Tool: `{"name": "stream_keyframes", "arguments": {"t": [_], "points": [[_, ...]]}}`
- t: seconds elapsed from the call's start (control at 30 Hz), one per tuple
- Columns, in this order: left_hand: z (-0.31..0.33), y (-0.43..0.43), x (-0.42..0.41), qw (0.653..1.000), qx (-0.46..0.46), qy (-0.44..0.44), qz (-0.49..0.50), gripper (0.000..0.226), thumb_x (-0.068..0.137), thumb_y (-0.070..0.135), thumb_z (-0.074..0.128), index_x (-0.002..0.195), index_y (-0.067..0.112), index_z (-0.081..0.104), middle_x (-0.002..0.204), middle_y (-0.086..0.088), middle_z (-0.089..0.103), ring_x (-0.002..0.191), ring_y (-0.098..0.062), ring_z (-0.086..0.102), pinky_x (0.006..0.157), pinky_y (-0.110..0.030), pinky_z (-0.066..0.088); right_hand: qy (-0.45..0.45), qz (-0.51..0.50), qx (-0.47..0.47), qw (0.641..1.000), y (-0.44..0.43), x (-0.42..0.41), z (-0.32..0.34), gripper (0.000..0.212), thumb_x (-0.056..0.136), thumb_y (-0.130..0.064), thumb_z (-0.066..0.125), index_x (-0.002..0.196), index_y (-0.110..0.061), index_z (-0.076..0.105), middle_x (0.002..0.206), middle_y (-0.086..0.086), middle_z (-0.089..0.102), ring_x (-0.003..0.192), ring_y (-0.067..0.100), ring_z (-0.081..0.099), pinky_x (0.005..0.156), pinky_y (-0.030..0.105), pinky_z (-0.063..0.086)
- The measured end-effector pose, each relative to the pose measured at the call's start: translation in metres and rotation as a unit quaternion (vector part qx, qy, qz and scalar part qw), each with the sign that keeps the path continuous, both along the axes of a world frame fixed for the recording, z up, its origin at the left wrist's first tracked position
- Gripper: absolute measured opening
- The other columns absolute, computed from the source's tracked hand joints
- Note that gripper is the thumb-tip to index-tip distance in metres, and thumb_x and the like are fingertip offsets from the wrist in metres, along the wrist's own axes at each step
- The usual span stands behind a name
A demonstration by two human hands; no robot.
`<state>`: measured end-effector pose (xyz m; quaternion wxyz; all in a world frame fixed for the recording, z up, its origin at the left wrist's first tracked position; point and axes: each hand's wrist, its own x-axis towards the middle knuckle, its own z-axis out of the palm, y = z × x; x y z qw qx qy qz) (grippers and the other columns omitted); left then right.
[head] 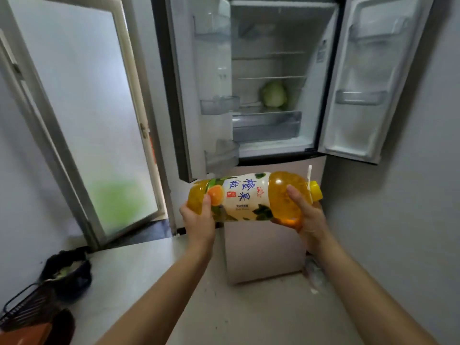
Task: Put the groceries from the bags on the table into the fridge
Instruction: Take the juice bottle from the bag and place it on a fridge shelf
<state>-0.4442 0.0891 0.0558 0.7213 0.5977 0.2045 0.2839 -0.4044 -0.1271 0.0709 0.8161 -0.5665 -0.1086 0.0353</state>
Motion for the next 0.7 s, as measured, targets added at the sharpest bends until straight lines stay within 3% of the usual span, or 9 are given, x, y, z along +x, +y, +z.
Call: {"name": "stream_keyframes", "arguments": {"t": [0.1,0.2,0.3,0.47,0.7], "points": [[0.01,-0.054,0.048,0.999,0.011,-0.001,-0.042,0.039,0.097,0.039,0.057,0.122,0.023,0.032,0.107,0.005,0.054,0.096,-0.011,0.061,0.07,-0.027,0.057,0.012,-0.032,0.008,0.999,-0.056,0.038,0.01,0.099,0.046,-0.061,0.093,0.133,-0.029,0.058,0.132,0.011,0.063,0.114,0.035,0.066,0.078,0.056,0.059],[0.017,-0.087,0.098,0.997,0.016,-0.017,-0.073,0.041,0.096,0.042,0.058,0.123,0.025,0.033,0.118,-0.005,0.058,0.105,-0.021,0.064,0.086,-0.042,0.059,-0.001,-0.047,0.012,0.999,-0.095,0.074,0.02,0.092,0.041,-0.06,0.094,0.123,-0.031,0.065,0.124,0.007,0.07,0.109,0.031,0.069,0.075,0.054,0.06],[0.023,-0.11,0.148,0.995,0.033,-0.029,-0.089,0.045,0.095,0.043,0.058,0.127,0.025,0.032,0.123,-0.006,0.056,0.111,-0.022,0.061,0.094,-0.049,0.055,-0.013,-0.052,0.022,0.998,-0.12,0.112,0.024,0.093,0.043,-0.059,0.094,0.126,-0.03,0.064,0.124,0.006,0.07,0.108,0.031,0.07,0.074,0.052,0.06],[0.028,-0.129,0.237,0.993,0.027,-0.054,-0.098,0.051,0.096,0.04,0.06,0.132,0.016,0.034,0.123,-0.005,0.057,0.112,-0.022,0.061,0.096,-0.052,0.053,-0.039,-0.07,0.012,0.997,-0.139,0.187,0.03,0.09,0.041,-0.062,0.094,0.122,-0.035,0.065,0.122,0.003,0.071,0.107,0.028,0.07,0.069,0.044,0.061],[0.06,-0.118,0.396,0.985,0.025,-0.111,-0.129,0.043,0.096,0.038,0.061,0.127,0.023,0.035,0.123,-0.005,0.055,0.113,-0.024,0.061,0.096,-0.053,0.053,-0.078,-0.111,0.009,0.991,-0.127,0.331,0.06,0.084,0.045,-0.057,0.094,0.121,-0.04,0.065,0.123,0.001,0.069,0.111,0.029,0.068,0.07,0.047,0.061]]}}
